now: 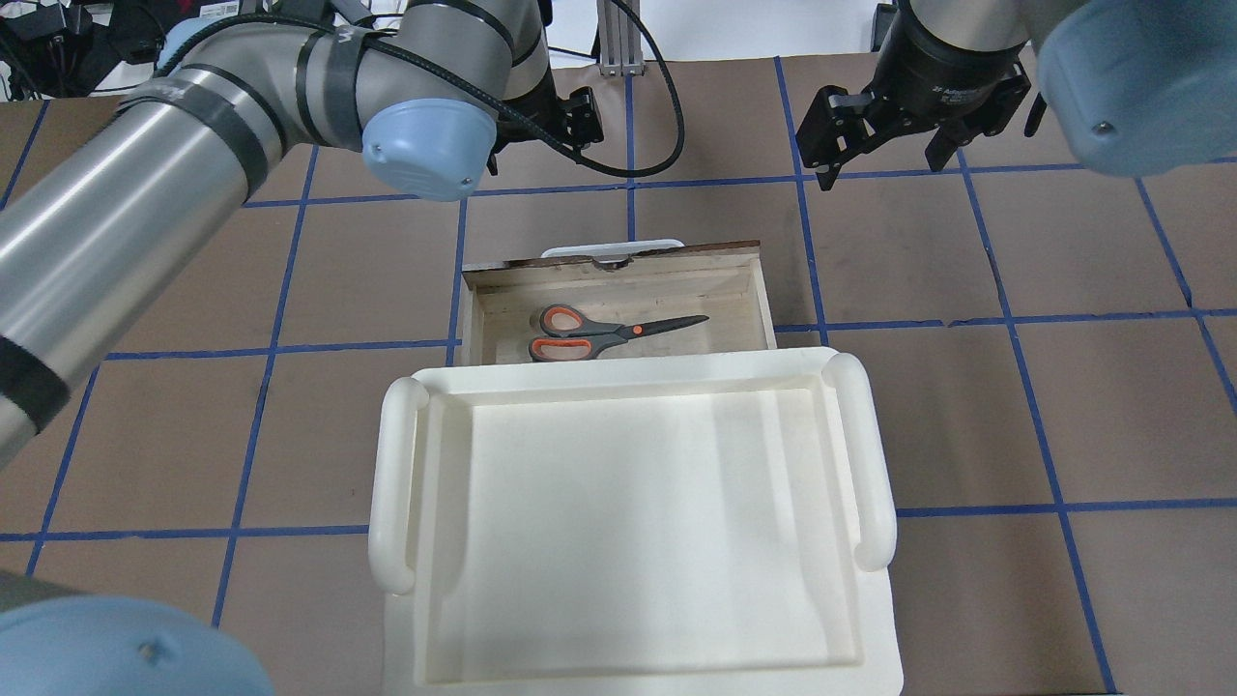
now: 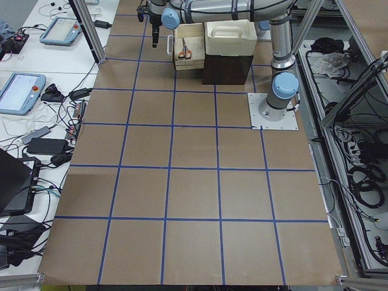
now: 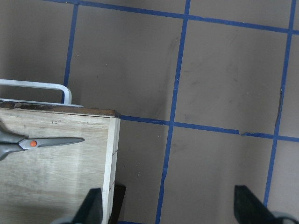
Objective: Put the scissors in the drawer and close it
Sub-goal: 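Move the left gripper to the drawer front near the handle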
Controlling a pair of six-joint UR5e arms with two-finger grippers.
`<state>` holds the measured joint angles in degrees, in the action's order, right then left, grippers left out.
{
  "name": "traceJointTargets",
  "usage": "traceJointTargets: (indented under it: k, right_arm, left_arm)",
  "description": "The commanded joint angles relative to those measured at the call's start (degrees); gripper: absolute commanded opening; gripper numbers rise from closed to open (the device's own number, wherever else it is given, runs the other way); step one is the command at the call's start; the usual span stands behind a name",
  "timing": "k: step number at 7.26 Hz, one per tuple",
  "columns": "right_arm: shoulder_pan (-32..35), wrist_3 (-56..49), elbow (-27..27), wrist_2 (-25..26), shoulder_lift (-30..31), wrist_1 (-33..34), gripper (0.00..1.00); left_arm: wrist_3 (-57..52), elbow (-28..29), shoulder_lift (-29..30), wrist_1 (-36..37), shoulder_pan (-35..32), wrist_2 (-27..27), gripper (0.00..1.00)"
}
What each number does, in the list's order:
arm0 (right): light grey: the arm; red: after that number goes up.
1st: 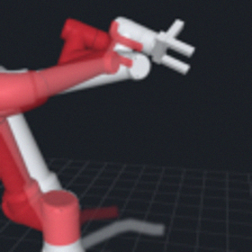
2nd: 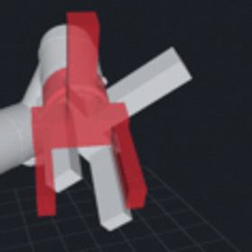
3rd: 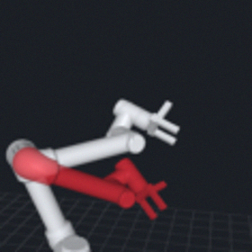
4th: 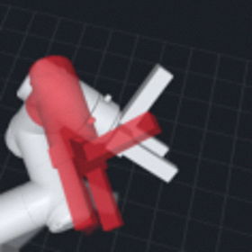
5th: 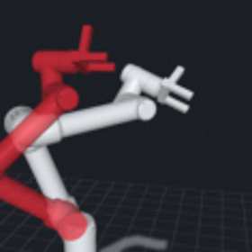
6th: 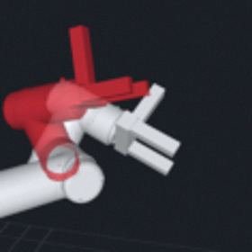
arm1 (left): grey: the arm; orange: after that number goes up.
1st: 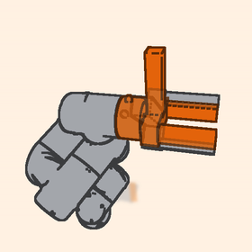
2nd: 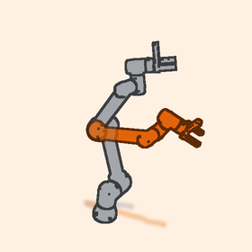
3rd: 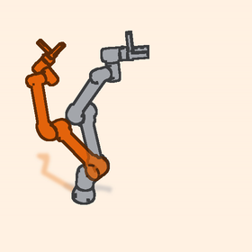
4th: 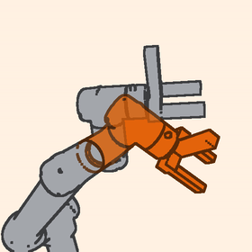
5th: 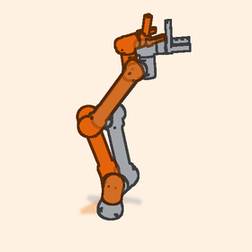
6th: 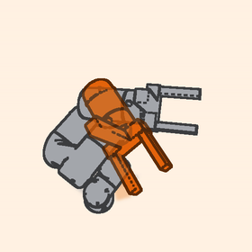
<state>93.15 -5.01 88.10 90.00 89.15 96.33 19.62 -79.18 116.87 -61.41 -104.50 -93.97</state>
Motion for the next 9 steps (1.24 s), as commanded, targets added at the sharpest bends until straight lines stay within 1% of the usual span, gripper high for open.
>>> traceJointTargets:
  k: [1, 3, 5, 6, 7, 8, 9]
  right_arm:
    - [-0.07, 0.08, -0.04, 0.09, 0.14, 0.27, 1.0]
    - [-0.07, 0.08, -0.04, 0.09, 0.23, 0.35, 1.0]
    - [-0.07, 0.08, 0.05, 0.09, 0.32, 0.27, 1.0]
    - [-0.16, 0.08, -0.04, 0.18, 0.32, 0.27, 1.0]
    - [-0.16, 0.08, 0.05, 0.09, 0.32, 0.35, 1.0]
    - [-0.16, 0.08, 0.05, 0.09, 0.32, 0.35, 1.0]
    - [-0.25, 0.08, 0.05, 0.09, 0.32, 0.35, 1.0]
  left_arm:
    - [-0.2, 4.01, 6.07, 2.78, -1.14, 0.01, 1.0]
    - [-3.08, 4.65, 9.41, 2.09, -2.46, 0.45, 1.0]
    - [-3.71, 4.82, 11.18, -1.33, -4.3, 1.06, 1.0]
    - [-3.63, 4.82, 10.58, -4.48, -4.31, 2.81, 1.0]
    - [-3.63, 4.91, 8.83, -10.78, -4.31, 3.26, 1.0]
    - [-3.63, 4.91, 8.29, -15.19, -4.31, 3.26, 1.0]
    - [-3.63, 4.82, 6.98, -17.67, -4.57, 3.18, 1.0]
